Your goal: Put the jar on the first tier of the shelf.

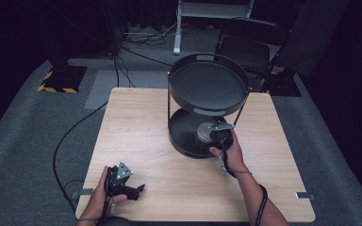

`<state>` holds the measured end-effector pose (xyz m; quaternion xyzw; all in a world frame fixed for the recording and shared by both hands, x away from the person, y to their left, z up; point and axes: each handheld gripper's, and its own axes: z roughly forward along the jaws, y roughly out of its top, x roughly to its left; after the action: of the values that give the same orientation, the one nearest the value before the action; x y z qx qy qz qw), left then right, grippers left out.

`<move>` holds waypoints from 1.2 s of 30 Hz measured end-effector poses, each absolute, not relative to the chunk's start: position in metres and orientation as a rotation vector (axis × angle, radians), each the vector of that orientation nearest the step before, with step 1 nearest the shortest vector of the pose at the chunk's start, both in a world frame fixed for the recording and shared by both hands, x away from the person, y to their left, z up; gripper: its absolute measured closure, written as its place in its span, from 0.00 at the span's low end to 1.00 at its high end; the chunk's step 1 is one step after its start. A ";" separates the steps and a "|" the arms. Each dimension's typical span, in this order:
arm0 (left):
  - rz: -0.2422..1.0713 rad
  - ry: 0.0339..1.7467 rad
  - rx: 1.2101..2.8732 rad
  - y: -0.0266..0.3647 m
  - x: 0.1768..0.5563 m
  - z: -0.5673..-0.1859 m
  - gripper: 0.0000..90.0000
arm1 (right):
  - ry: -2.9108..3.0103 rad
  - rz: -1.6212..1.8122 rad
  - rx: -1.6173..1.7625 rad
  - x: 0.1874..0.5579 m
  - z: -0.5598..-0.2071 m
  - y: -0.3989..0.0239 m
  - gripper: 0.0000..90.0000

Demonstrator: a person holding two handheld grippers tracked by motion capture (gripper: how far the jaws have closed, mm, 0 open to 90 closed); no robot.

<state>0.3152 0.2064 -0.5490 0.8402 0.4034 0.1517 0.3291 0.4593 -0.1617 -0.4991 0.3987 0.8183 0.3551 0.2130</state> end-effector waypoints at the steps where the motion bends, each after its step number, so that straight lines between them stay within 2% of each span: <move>1: 0.397 1.056 2.199 0.206 0.315 -0.549 0.00 | 2.268 0.981 1.111 0.459 -0.500 -0.162 0.10; 27: 0.399 1.054 2.201 0.207 0.315 -0.549 0.00 | 2.267 1.030 1.180 0.459 -0.515 -0.164 0.09; 36: 0.396 1.055 2.198 0.206 0.315 -0.549 0.00 | 2.285 1.014 1.156 0.457 -0.510 -0.163 0.05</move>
<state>0.3151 0.2065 -0.5491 0.8403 0.4031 0.1513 0.3294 0.4574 -0.1634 -0.5102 0.4118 0.8141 0.3613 0.1928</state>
